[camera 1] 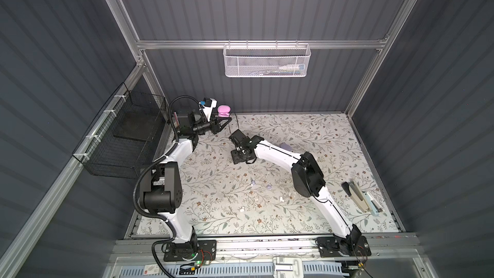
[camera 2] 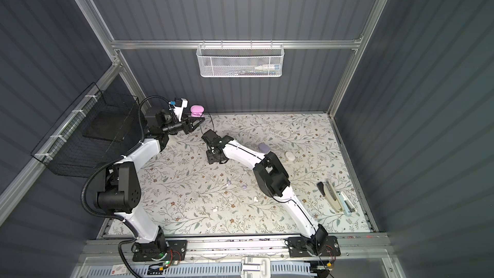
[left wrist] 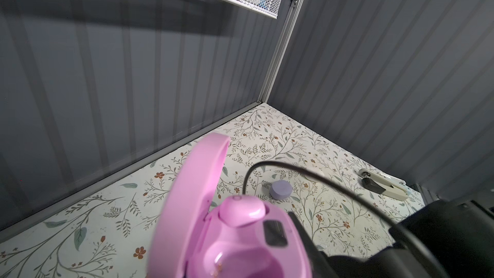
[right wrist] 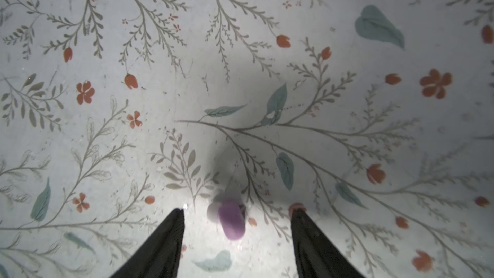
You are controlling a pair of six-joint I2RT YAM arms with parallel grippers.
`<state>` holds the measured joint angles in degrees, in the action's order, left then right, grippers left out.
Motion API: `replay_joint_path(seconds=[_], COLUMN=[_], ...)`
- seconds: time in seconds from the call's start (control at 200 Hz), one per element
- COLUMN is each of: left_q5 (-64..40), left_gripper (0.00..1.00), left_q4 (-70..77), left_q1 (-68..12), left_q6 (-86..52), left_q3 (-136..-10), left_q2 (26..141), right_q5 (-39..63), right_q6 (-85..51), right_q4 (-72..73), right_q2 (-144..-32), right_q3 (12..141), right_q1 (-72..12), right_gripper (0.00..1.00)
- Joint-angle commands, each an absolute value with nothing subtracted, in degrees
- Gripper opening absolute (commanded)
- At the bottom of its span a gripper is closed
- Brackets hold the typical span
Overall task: Insert wireless bluetooth earbuds into charging case
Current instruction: Rotate the wireless bluetooth earbud at the center of the table.
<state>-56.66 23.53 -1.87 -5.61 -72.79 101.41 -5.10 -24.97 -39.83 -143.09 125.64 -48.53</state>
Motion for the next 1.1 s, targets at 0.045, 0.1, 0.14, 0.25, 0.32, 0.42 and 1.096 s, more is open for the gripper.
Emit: replay_joint_path(seconds=[0.045,0.1,0.14,0.25,0.32,0.42,1.096], left_q5=[-57.7,-57.8,-57.7,-57.7,-57.7,-57.7,-57.8], left_gripper=[0.3,0.3,0.3,0.3,0.3,0.3,0.3], left_q4=[23.1,23.1,23.0,23.0,23.1,22.9,22.6], left_q1=[-1.7,-1.7,-1.7,-1.7,-1.7,-1.7,-1.9], left_q6=[-5.5,-5.7,-5.7,-5.7,-5.6,-5.5,-5.6], left_q3=[-73.5,-73.5,-73.5,-73.6,-73.5,-73.5,-74.1], left_q2=[101.1,101.2,101.3,101.3,101.4,101.3,101.5], right_q5=[-6.9,-8.1,-8.8,-9.5,-9.8,-10.7,-8.7], right_q6=[-24.2,-24.5,-24.8,-25.0,-25.2,-25.7,-24.0], right_q4=[-46.2,-48.0,-48.6,-49.1,-48.6,-48.0,-43.9], right_q2=[-146.9,-147.6,-147.5,-146.5,-145.5,-144.1,-137.9], right_q3=[131.5,132.3,132.1,130.0,128.0,125.1,115.5], right_q1=[-48.6,-48.6,-48.6,-48.6,-48.5,-48.5,-45.5], right_gripper=[0.65,0.64,0.64,0.63,0.62,0.61,0.64])
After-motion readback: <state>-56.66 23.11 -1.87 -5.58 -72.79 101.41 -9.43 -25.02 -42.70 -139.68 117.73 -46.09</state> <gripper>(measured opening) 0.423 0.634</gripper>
